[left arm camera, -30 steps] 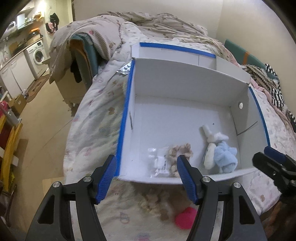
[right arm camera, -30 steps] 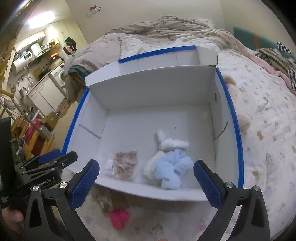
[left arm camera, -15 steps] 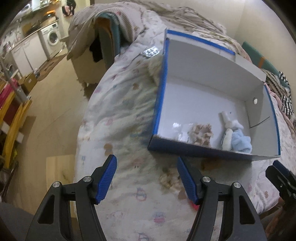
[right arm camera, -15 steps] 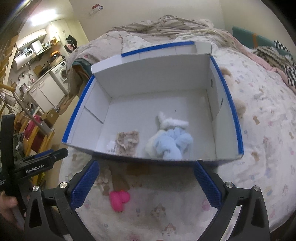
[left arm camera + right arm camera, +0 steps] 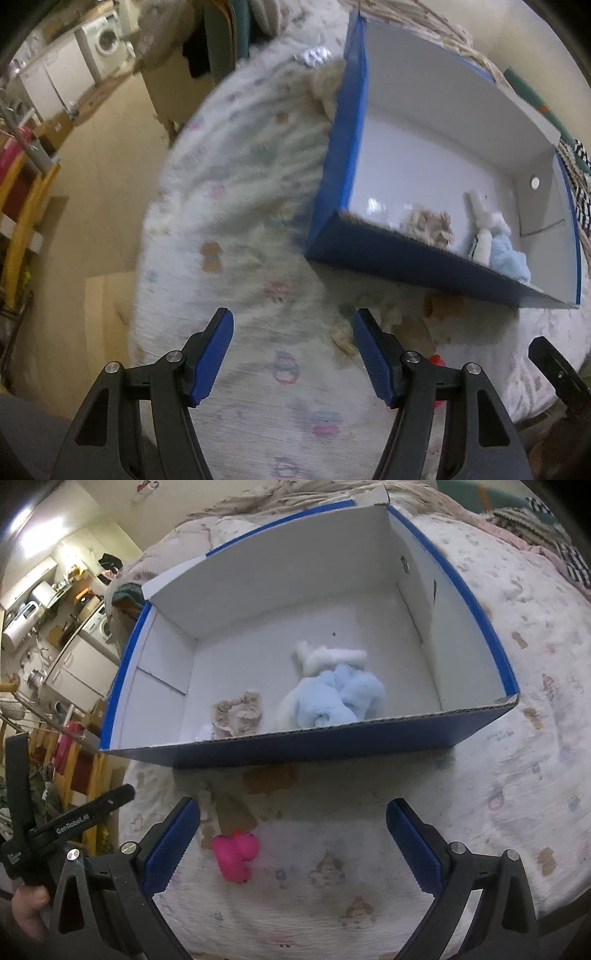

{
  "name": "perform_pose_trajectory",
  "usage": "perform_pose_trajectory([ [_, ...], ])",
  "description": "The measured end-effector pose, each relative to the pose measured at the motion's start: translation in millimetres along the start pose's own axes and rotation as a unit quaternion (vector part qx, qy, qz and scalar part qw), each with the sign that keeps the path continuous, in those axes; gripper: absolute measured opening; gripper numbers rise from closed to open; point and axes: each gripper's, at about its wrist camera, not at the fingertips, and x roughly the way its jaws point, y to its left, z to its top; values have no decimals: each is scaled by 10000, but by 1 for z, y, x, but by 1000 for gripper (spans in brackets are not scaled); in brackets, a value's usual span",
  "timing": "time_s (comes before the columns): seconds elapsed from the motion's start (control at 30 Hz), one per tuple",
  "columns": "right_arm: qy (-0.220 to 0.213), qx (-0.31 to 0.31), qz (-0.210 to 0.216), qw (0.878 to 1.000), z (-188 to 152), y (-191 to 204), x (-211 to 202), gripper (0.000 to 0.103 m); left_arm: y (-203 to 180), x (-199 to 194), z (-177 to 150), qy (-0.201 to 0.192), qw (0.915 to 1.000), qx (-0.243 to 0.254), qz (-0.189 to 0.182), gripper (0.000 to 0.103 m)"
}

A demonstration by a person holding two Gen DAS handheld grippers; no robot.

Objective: Organize soft objects
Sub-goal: 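Withdraw both tools and lower the left tool onto a white tissue, then grasp the white tissue with the left tool while the right tool grasps the pink duck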

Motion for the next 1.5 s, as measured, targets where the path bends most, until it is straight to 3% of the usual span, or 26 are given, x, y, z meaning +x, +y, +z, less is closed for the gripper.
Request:
perform_pose_trajectory([
  [0.3,227,175,44,9996,-1,-8,13,103,-35,34,-6,447,9980,368,-262,64],
  [0.4,300,292,109,9991,0,-13,16,103,-41,42,-8,533,9972,420,-313,59],
  [0.47,327,298,109,9990,-1,-13,17,103,-42,45,-8,589,9962,393,-512,37],
  [0.53,349,268,112,9990,-1,-12,18,103,-41,45,-6,639,9950,345,-687,21],
  [0.67,395,199,104,9990,-1,-10,22,103,-34,38,-5,518,9957,293,-704,11],
  [0.8,449,175,113,9988,-2,-8,26,103,-24,25,-5,355,9974,202,-593,10],
  [0.9,500,143,168,9985,-2,-6,29,103,-15,5,-3,6,9988,99,-474,10],
  [1.03,633,39,428,9971,-4,4,32,103,-4,-15,0,-226,9981,-69,-572,10],
  [1.13,760,-88,622,9951,-7,15,37,89,3,-20,3,-312,9979,-138,-549,10],
  [1.2,936,-215,677,9931,-9,24,45,88,5,-21,3,-343,9983,-102,-465,10],
  [1.33,1320,-552,557,9881,-19,44,67,87,4,-20,1,-322,9987,-59,-383,10],
  [1.5,1577,-1101,222,9811,-30,65,91,79,4,-19,0,-298,9988,-22,-380,10],
])
